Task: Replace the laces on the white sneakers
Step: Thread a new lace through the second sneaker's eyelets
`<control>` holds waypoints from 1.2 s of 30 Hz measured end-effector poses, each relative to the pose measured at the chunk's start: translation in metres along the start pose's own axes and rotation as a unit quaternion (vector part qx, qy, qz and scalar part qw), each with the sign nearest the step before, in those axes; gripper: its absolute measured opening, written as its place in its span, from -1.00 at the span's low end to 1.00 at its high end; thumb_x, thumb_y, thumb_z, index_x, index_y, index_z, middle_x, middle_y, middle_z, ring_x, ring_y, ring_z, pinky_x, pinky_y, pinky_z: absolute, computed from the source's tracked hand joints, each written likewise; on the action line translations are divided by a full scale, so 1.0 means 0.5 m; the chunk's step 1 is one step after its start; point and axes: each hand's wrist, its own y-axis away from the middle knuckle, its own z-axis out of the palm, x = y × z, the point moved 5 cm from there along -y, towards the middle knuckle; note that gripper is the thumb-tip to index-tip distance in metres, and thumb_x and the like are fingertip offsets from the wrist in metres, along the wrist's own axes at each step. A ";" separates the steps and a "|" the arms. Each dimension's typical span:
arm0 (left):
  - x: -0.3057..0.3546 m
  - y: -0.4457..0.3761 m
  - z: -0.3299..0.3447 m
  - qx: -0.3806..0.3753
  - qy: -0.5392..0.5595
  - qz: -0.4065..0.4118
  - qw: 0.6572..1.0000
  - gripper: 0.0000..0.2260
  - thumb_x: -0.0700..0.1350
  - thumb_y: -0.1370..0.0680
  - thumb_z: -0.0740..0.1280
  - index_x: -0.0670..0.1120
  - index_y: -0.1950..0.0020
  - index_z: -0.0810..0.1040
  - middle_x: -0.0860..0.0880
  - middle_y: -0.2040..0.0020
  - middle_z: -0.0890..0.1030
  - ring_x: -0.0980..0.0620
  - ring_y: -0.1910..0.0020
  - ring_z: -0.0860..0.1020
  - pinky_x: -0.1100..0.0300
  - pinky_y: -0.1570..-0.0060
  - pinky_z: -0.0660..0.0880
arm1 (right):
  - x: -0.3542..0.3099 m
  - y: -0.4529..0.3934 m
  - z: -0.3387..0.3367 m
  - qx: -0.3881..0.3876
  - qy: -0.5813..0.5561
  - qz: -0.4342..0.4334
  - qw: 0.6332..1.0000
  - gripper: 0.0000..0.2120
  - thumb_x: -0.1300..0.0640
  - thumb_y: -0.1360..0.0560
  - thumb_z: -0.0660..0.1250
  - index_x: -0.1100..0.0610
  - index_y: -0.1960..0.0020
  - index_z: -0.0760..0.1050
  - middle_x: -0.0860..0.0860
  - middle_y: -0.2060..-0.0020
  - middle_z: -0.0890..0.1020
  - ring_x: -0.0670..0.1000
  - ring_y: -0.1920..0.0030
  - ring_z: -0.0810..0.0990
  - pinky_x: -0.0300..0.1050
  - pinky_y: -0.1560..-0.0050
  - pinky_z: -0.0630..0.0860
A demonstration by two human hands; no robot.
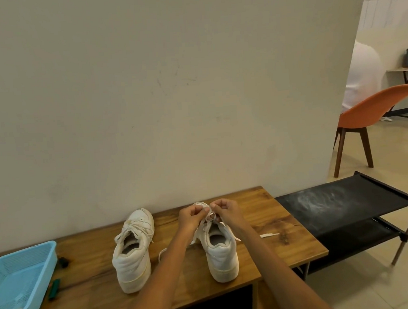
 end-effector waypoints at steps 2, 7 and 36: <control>-0.005 0.002 -0.002 0.007 0.013 -0.003 1.000 -0.94 -0.25 -0.47 0.42 -0.12 0.18 0.63 -0.13 0.20 0.67 -0.07 0.18 0.61 0.10 0.13 0.59 | 0.003 -0.002 0.002 0.023 0.025 0.001 0.999 -0.89 0.23 -0.55 0.29 0.24 0.10 0.57 0.07 0.31 0.59 -0.08 0.37 0.52 -0.28 0.33 0.49; 0.003 0.016 0.006 0.024 -0.033 0.037 0.998 -0.97 -0.23 -0.45 0.44 -0.13 0.18 0.63 -0.09 0.19 0.66 -0.01 0.17 0.61 0.15 0.09 0.58 | 0.008 -0.014 0.003 0.101 0.107 0.008 0.989 -0.85 0.23 -0.57 0.23 0.19 0.15 0.51 0.07 0.26 0.57 0.00 0.23 0.54 -0.14 0.19 0.51; -0.010 -0.013 0.021 -0.004 -0.158 -0.015 0.987 -0.84 -0.14 -0.54 0.33 -0.11 0.23 0.59 -0.05 0.26 0.59 0.03 0.22 0.51 0.14 0.13 0.47 | -0.003 0.002 -0.006 -0.055 0.329 -0.045 0.942 -0.69 0.26 -0.43 0.37 0.01 0.37 0.33 -0.08 0.41 0.40 -0.16 0.37 0.33 -0.35 0.35 0.29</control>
